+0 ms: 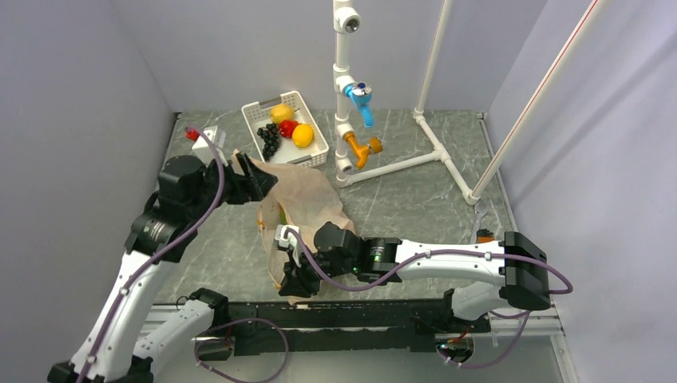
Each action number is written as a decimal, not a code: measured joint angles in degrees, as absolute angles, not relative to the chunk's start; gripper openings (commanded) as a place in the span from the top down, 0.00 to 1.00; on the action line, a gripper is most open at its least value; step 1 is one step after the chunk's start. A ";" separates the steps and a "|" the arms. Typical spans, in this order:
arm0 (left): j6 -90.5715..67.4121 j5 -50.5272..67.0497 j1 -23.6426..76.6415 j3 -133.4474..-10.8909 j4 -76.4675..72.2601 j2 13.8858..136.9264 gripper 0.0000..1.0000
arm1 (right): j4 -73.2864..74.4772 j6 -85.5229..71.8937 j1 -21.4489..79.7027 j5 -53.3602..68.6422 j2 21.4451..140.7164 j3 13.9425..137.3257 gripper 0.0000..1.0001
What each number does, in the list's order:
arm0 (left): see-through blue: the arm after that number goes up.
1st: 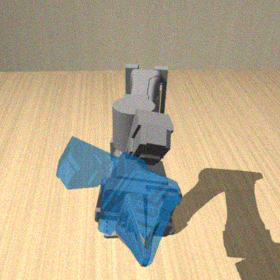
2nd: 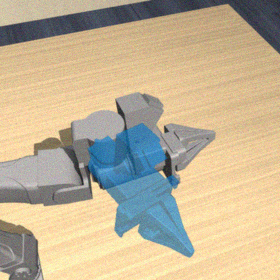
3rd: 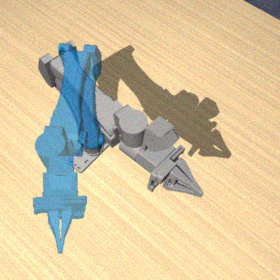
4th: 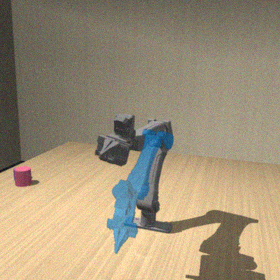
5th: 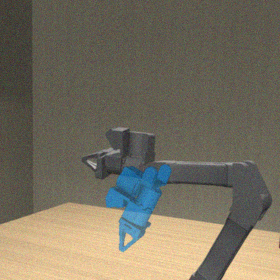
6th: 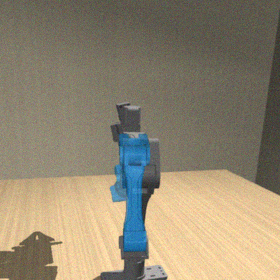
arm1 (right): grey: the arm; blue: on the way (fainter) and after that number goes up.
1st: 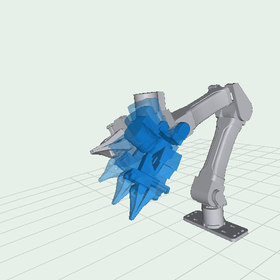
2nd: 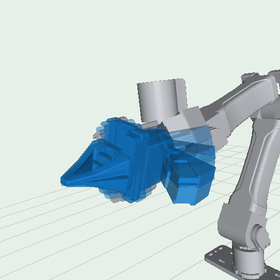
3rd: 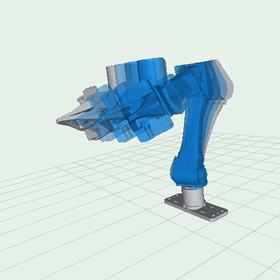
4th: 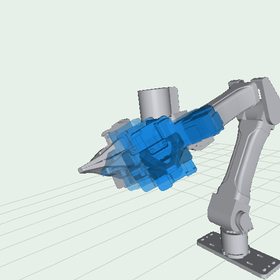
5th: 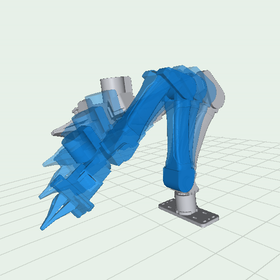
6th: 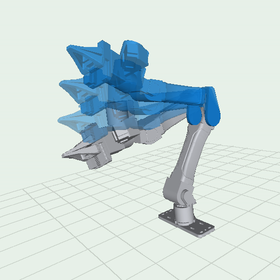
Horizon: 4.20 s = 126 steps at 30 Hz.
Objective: Take the fake fruits out of the plastic bag
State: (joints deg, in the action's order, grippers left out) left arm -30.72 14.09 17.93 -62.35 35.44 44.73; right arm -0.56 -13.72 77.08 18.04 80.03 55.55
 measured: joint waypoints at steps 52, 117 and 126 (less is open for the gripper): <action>-16.12 9.47 13.13 -59.05 15.75 57.08 1.00 | 12.64 -23.07 87.70 -22.72 73.56 65.23 0.00; -47.46 39.55 14.31 -25.39 17.67 14.61 0.16 | -0.67 -25.89 71.18 -17.41 78.70 51.35 0.95; -48.23 31.70 20.45 -22.90 15.18 27.38 0.18 | -1.41 -27.05 70.06 -14.41 74.43 50.48 1.00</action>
State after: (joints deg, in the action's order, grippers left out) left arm -48.23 31.70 20.45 -22.90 15.18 27.38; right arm -1.41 -27.05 70.06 -14.41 74.43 50.48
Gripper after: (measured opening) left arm 0.816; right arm 0.009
